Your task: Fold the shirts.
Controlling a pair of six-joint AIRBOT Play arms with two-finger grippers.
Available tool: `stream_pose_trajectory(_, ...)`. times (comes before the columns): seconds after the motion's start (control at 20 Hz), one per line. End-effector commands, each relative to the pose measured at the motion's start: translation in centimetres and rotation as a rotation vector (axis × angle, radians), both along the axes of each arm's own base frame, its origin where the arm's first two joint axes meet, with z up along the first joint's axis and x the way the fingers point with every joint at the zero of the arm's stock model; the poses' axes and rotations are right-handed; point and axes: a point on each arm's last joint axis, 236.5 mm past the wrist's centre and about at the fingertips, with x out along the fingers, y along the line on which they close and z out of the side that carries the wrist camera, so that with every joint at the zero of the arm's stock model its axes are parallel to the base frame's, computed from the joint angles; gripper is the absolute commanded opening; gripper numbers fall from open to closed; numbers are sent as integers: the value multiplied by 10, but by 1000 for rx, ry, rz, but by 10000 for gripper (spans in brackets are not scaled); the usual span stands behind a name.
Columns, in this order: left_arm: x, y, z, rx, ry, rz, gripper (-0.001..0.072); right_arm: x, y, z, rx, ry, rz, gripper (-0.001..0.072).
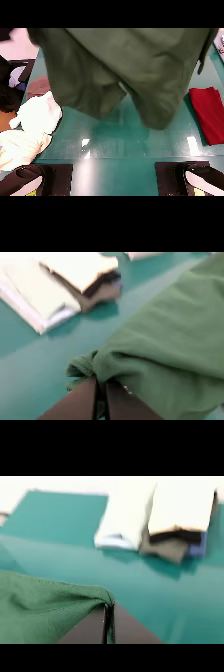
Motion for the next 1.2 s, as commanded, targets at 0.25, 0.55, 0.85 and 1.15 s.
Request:
stream_pose_trajectory(0.25,79,17,-292,381,497,50,34,110,10,-254,-68,562,-19,16)
stream_pose_trajectory(0.55,157,25,-346,455,350,133,35,150,13,-319,-57,610,-41,21)
stream_pose_trajectory(0.85,146,76,-332,345,545,329,499,153,0,-280,-44,533,-63,411)
stream_pose_trajectory(1.15,53,61,-370,208,929,264,510,93,-7,-283,-72,586,-53,410)
